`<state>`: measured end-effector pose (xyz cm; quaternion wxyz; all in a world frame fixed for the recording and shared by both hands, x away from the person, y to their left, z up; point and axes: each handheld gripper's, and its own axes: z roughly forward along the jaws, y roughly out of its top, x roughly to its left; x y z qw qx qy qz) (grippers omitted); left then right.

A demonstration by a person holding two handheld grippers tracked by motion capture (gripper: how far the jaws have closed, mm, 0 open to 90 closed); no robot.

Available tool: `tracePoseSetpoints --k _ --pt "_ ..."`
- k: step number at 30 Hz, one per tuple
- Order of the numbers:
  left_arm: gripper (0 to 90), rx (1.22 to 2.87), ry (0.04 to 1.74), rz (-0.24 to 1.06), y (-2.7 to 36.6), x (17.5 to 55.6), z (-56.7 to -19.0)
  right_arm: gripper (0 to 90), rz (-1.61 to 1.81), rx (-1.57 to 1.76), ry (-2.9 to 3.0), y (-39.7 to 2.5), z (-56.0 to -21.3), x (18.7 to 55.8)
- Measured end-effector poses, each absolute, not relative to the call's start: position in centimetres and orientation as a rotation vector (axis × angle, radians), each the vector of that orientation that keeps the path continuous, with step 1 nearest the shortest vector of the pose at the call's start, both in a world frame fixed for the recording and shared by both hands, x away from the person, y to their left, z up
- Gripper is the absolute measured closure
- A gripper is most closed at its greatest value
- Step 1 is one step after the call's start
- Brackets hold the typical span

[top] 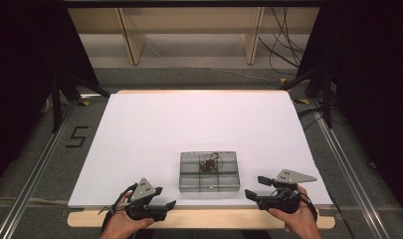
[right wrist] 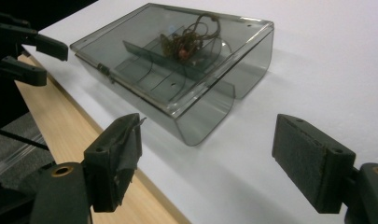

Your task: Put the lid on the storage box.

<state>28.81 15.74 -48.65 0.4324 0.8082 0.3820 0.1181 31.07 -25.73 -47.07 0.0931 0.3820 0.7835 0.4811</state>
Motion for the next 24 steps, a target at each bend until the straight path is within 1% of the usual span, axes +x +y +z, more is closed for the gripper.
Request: tracePoseSetpoints --k 4,9,13,18,19,23,24 --pt "32.0 2.013 0.951 0.296 15.7 28.8 -48.7 24.7 1.427 1.147 2.346 -25.4 -47.1 30.0" --pt "31.1 2.017 0.949 0.290 15.7 28.9 -48.8 23.0 1.419 1.121 2.351 -25.5 -47.3 29.6" --pt "28.2 2.009 0.940 0.312 15.6 28.9 -48.8 21.1 1.378 1.111 2.355 -25.6 -47.6 29.2" --pt "28.0 2.013 0.954 0.308 15.6 28.9 -48.9 18.9 1.362 1.101 2.364 -25.9 -47.6 28.4" --pt "27.9 2.013 0.954 0.308 15.6 28.9 -48.9 18.8 1.367 1.153 2.361 -25.8 -47.6 28.1" --pt "27.8 2.006 0.947 0.308 15.5 28.9 -48.9 18.5 1.347 1.101 2.359 -26.2 -47.9 28.1" --pt "27.8 2.000 0.947 0.307 15.5 28.9 -49.0 18.4 1.352 1.146 2.367 -26.1 -47.9 27.9"
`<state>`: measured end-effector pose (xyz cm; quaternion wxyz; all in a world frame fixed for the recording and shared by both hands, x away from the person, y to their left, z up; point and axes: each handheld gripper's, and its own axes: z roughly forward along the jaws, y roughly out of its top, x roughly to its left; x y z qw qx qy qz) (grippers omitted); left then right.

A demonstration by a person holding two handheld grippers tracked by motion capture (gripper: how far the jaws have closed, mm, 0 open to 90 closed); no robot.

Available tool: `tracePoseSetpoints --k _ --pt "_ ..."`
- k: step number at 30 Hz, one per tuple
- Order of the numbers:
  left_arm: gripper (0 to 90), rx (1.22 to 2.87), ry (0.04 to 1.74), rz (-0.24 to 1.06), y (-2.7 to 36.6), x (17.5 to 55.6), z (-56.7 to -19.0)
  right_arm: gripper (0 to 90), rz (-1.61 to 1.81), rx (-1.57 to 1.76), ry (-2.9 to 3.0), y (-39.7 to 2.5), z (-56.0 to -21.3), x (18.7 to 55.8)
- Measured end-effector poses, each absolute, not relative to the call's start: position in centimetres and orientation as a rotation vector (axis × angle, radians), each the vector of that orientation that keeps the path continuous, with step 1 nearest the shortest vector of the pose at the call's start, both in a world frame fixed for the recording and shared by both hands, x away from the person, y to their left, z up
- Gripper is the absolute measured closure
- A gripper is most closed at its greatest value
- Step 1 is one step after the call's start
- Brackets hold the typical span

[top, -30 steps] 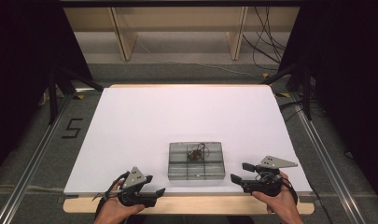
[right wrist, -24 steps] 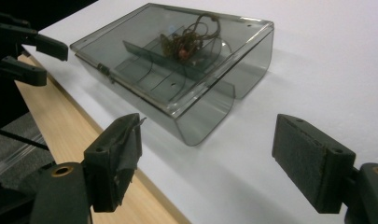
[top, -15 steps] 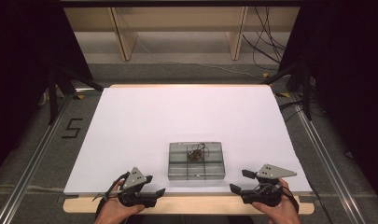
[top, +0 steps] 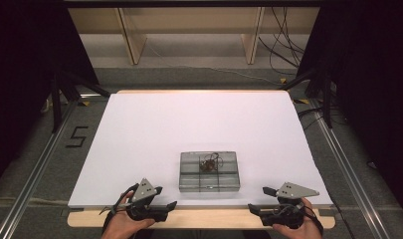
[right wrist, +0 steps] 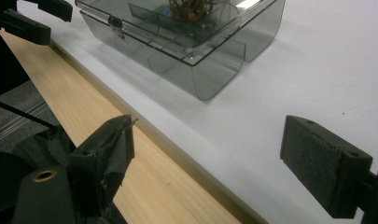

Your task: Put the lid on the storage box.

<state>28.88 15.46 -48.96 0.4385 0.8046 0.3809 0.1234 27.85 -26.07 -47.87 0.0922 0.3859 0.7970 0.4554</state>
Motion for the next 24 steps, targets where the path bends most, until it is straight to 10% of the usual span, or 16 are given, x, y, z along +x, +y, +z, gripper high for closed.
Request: tracePoseSetpoints --k 24 --pt "27.0 2.008 0.941 0.318 15.4 29.0 -49.1 18.2 1.222 1.098 2.378 -26.6 -48.6 27.2"
